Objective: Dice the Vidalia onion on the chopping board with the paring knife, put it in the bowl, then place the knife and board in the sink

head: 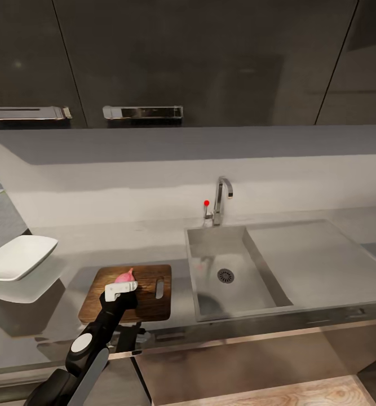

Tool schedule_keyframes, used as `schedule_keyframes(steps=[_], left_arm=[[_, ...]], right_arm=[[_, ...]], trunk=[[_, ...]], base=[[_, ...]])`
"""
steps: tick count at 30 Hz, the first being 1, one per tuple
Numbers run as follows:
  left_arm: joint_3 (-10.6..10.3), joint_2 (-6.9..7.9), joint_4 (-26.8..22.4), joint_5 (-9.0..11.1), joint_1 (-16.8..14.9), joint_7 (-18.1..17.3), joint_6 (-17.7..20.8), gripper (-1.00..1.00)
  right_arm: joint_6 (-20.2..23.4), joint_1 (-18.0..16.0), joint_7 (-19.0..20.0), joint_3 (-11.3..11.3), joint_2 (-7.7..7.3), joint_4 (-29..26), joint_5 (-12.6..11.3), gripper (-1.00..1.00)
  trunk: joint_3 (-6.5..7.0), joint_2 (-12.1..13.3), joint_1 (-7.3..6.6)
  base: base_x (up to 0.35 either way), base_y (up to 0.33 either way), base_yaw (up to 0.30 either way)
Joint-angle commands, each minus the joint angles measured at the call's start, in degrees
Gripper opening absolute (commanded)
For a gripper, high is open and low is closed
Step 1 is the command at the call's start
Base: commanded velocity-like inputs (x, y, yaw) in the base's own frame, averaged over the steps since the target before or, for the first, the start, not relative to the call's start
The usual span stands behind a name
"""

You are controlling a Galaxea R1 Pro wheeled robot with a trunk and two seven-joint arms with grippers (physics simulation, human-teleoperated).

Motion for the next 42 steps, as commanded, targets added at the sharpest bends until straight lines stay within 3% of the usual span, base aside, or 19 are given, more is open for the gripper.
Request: schedule_keyframes(steps=[1,42], left_arm=[[-0.18,0.08,-0.1,0.4,-0.05,0.56,0.19,-1.0],[-0.21,0.07,-0.1,0.4,-0.05,0.56,0.19,-1.0]], right_arm=[[-0.13,-0.03,0.49,-0.4,0.09,-0.13,0.38,1.0],[-0.13,-0.04,0.49,-0.4,0.09,-0.1,0.38,1.0]], trunk=[[-0.07,-0.06,0.02],[-0.07,-0.06,0.02]], base=[[0.0,0.0,0.0],[-0.003,0.017,0.0]])
